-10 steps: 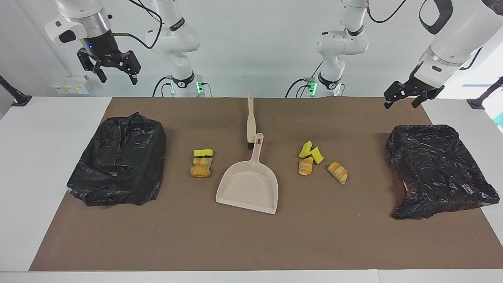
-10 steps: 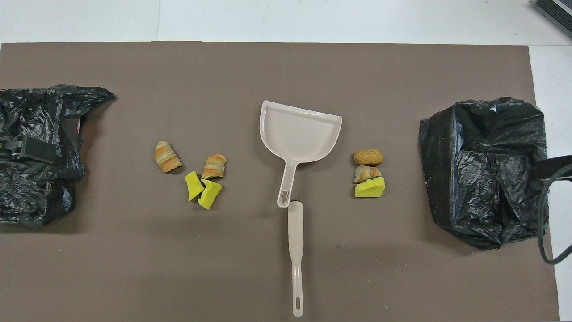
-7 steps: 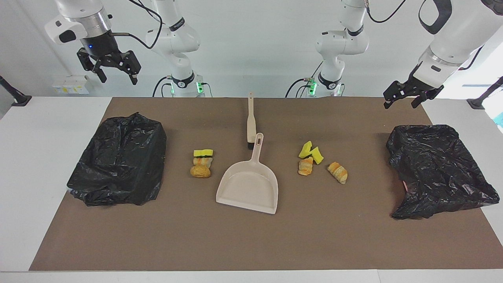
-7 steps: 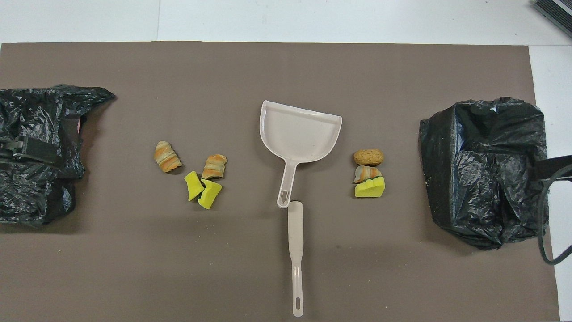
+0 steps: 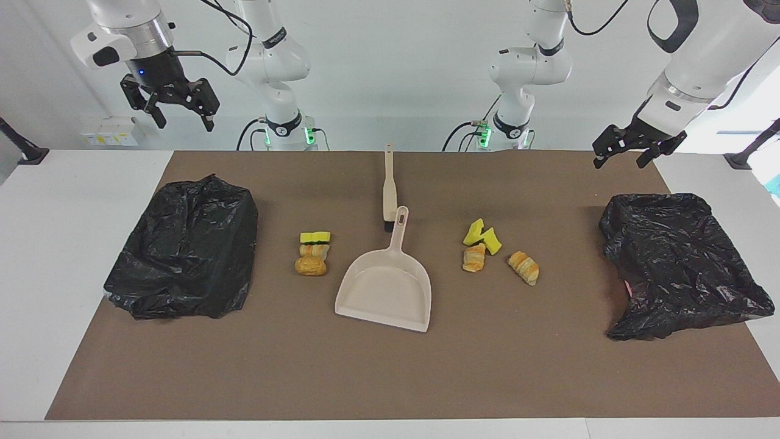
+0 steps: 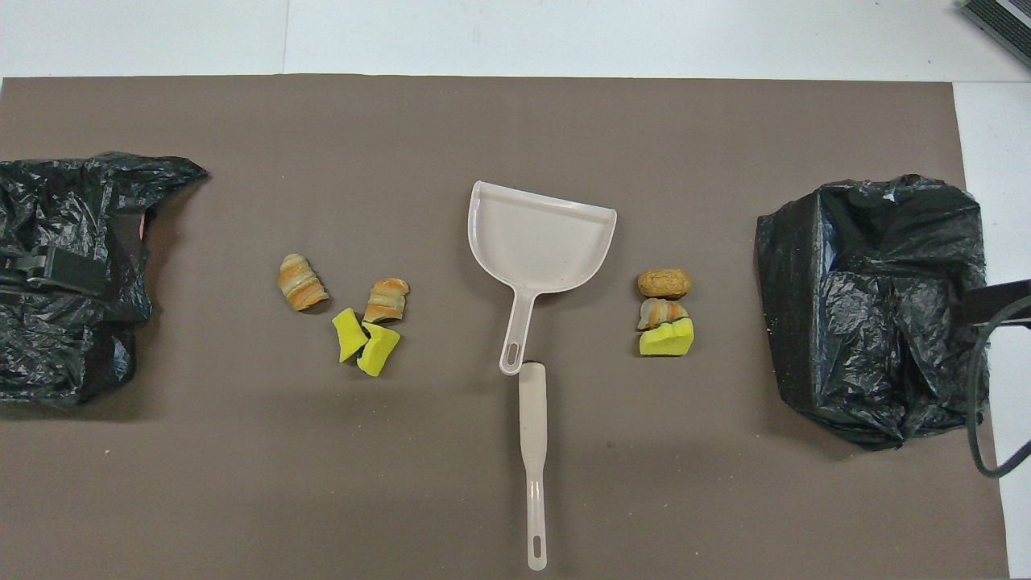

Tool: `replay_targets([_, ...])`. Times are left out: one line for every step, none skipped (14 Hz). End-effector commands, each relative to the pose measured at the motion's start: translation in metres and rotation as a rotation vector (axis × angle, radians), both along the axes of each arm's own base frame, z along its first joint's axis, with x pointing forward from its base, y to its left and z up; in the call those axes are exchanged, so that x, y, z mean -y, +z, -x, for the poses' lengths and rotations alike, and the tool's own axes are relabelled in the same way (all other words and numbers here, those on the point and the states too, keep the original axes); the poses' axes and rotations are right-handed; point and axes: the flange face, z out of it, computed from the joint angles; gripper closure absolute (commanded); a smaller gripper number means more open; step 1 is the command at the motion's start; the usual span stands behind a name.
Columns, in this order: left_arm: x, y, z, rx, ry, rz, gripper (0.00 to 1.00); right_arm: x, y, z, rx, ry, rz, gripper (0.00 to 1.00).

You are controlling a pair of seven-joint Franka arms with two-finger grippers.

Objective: Sweep and dump trash in bin

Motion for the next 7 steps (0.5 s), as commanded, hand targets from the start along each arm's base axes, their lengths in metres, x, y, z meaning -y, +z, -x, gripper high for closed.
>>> replay_targets([0.005,0.001,0.003,0.012,-0.021,-0.002,0.0,-0.001,0.003,0.007,0.003,0.016,-0.004,0.0])
replay_targets([0.009,-0.001,0.004,0.007,-0.027,-0.003,0.0,-0.001,0.003,0.006,0.006,0.017,-0.004,0.0])
replay_targets([0.014,0.001,0.006,0.01,-0.036,-0.002,0.0,-0.001,0.002,0.006,0.005,0.02,-0.004,0.0])
replay_targets([0.018,0.0,0.006,0.009,-0.047,-0.002,0.0,-0.001,0.002,0.007,0.003,0.022,-0.006,0.0])
replay_targets([0.027,-0.001,0.007,0.006,-0.079,-0.001,0.0,-0.001,0.001,0.007,-0.004,0.022,-0.005,0.0])
replay_targets([0.035,-0.001,0.008,0.006,-0.099,0.001,0.0,-0.001,0.001,0.008,-0.008,0.022,-0.005,0.0])
replay_targets([0.046,-0.001,0.01,0.006,-0.12,0.003,0.0,-0.001,0.002,0.008,-0.009,0.023,-0.007,0.0])
